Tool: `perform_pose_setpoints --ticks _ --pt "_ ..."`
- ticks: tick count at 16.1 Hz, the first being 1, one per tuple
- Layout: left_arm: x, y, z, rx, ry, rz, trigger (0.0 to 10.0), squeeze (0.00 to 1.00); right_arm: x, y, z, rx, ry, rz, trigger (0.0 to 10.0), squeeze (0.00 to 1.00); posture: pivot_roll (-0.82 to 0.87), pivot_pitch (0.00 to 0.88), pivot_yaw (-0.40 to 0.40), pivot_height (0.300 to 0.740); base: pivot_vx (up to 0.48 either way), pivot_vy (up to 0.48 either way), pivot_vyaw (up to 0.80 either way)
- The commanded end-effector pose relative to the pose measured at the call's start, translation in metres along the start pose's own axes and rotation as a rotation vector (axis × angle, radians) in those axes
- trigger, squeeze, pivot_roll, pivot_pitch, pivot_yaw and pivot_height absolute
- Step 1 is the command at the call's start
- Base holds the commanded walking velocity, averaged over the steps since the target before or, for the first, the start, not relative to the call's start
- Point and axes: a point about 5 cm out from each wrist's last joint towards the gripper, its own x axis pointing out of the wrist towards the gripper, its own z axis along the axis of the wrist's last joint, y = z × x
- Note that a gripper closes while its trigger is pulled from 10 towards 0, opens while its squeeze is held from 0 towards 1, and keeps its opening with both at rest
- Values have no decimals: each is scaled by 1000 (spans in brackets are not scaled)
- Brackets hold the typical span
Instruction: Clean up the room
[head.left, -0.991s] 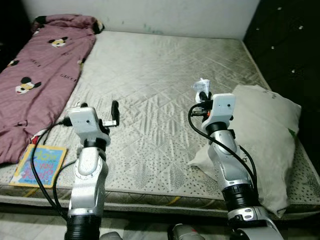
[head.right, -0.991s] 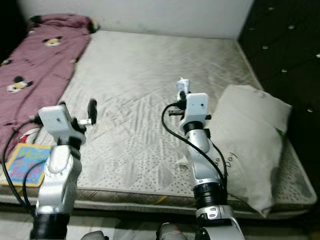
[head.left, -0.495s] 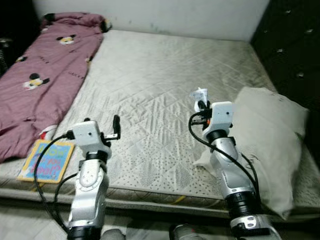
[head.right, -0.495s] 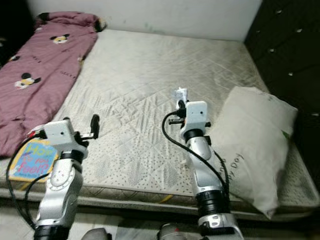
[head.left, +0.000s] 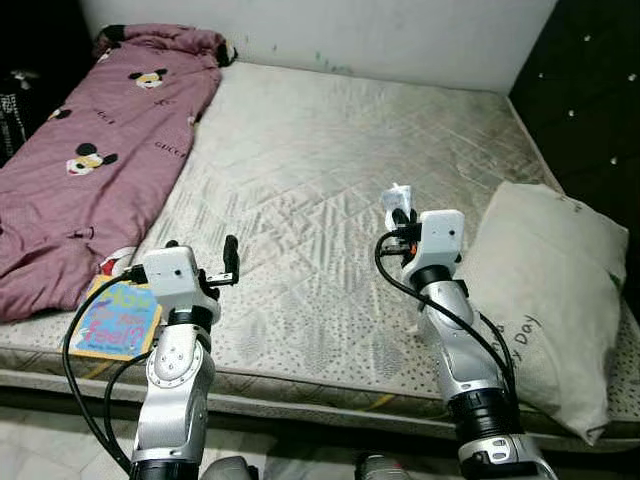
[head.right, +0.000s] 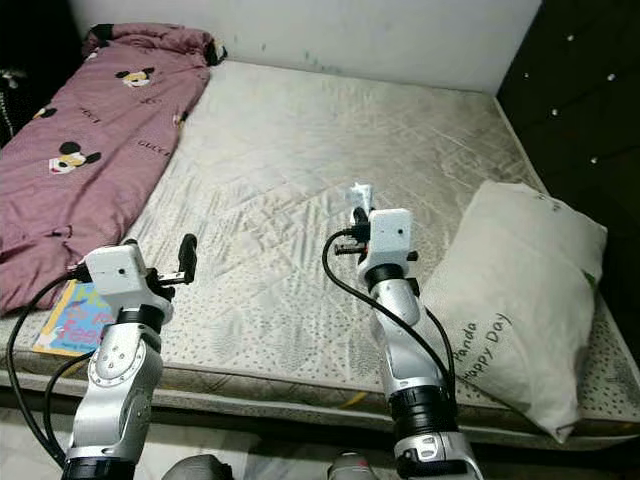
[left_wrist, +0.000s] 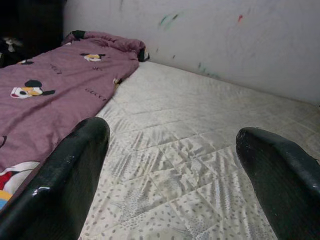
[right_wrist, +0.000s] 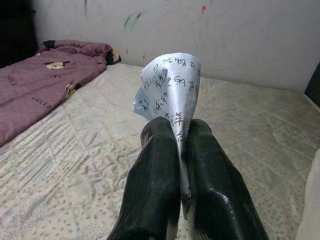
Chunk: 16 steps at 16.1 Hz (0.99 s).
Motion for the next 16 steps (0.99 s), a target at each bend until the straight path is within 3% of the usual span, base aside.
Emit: perform_pose_setpoints --ticks 1,3,7,16 --pt "0 -3 3 -1 -5 -12 10000 0 -1 -1 2 -3 -4 -1 10000 0 12 29 -31 740 0 322 0" --pt "0 -3 2 -2 -1 -13 10000 0 -1 -1 1 -1 5 0 10000 0 8 28 -31 740 0 349 0" --pt "0 -5 2 -4 1 -18 10000 0 -2 -2 1 -2 5 -1 10000 0 3 28 -29 740 0 365 -714" --pt "-2 -7 0 -9 10 -21 10000 0 -4 -3 0 -15 11 3 10000 0 -2 39 -33 740 0 389 0"
